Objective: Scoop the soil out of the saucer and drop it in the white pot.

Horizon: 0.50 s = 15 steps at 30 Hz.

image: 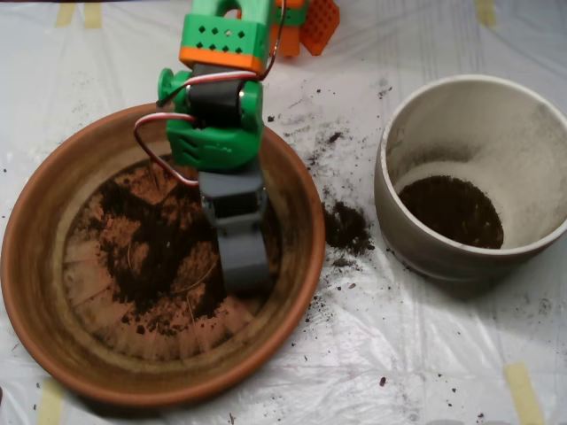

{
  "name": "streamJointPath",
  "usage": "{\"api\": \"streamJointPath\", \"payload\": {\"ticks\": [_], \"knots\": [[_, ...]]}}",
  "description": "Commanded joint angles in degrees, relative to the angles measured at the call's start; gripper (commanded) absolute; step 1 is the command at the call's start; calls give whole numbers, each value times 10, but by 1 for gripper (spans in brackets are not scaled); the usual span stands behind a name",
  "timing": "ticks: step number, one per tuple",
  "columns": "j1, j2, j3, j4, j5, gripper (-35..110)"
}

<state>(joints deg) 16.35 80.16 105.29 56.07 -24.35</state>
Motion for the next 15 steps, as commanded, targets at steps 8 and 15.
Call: {"api": "streamJointPath", "payload": {"ticks": [8,15], "knots": [[3,90,83,-42,-32,21],[0,95,94,-40,-29,8]]}}
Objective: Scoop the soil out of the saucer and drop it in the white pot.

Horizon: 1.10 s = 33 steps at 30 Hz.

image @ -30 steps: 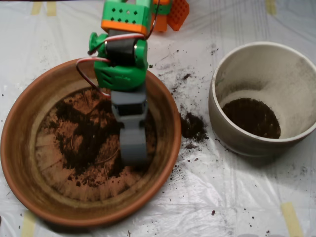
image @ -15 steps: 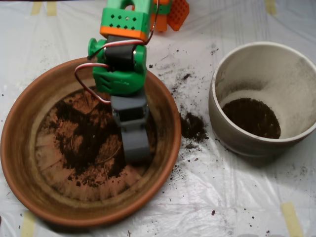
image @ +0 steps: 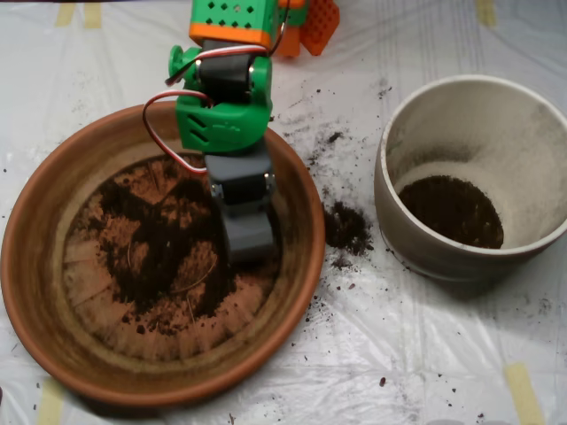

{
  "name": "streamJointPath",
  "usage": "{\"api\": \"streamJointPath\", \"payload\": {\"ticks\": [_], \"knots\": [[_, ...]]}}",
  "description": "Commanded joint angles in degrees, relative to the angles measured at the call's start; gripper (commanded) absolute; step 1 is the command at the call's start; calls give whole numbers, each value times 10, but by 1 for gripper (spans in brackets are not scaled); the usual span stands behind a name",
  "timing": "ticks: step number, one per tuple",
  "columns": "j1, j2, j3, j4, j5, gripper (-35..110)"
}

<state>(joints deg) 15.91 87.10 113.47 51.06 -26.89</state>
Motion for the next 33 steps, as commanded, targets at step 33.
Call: {"api": "streamJointPath", "payload": {"ticks": [33], "knots": [[-127,513,-59,160,113,-1]]}}
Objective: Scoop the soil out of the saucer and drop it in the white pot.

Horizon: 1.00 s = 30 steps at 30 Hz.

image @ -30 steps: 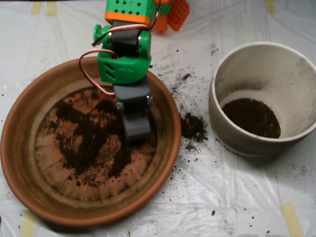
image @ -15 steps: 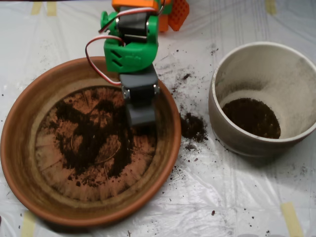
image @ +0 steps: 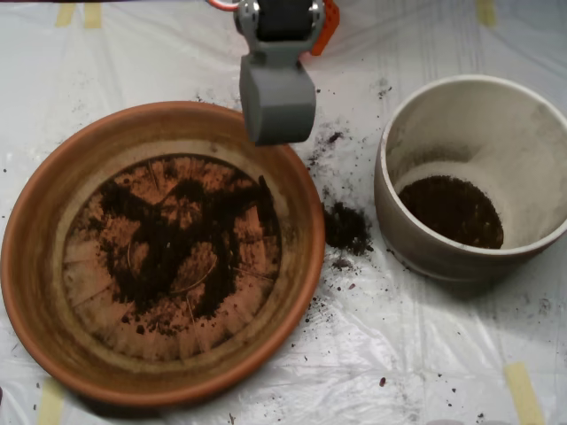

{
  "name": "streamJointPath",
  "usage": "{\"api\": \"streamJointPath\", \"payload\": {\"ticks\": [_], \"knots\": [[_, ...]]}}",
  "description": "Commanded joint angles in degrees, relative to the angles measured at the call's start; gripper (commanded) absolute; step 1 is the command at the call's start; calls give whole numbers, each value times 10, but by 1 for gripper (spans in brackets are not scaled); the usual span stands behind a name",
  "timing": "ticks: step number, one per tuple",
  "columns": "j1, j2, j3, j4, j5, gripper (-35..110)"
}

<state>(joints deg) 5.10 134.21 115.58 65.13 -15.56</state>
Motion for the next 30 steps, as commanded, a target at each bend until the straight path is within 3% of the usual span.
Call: {"api": "streamJointPath", "payload": {"ticks": [1,11,21,25,30], "knots": [[-31,33,-104,32,0,-1],[-185,-106,-338,136,15,-1],[-272,-412,-677,281,16,0],[-274,-459,-715,316,27,27],[-277,-470,-712,325,29,31]]}}
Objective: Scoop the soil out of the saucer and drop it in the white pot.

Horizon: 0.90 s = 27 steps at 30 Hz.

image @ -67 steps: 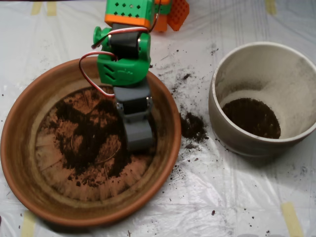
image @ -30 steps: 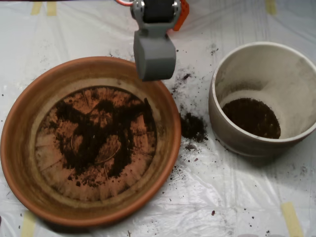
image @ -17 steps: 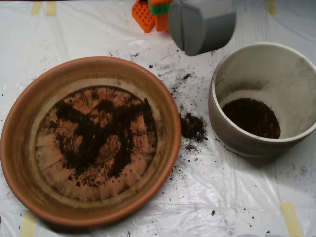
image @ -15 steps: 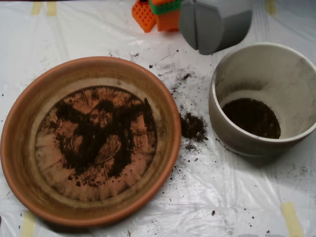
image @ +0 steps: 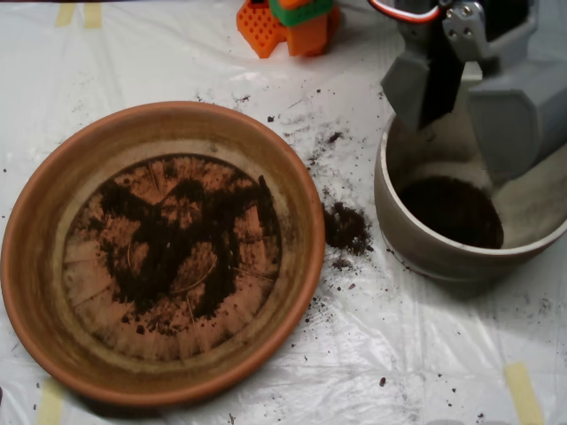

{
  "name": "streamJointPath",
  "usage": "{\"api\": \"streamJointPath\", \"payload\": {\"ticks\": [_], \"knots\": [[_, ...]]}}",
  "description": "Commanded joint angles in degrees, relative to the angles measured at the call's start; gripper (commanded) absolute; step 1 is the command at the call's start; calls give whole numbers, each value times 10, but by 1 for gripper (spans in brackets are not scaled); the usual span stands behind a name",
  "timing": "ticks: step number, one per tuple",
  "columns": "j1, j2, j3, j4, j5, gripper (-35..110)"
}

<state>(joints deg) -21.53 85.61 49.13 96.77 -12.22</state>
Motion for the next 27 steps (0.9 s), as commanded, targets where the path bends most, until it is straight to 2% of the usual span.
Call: {"api": "streamJointPath", "payload": {"ticks": [1,9,16,19,27], "knots": [[-11,16,-47,9,-4,31],[-3,42,-39,20,9,31],[5,251,185,-74,16,40],[62,330,262,-104,41,41],[297,487,503,-195,91,42]]}}
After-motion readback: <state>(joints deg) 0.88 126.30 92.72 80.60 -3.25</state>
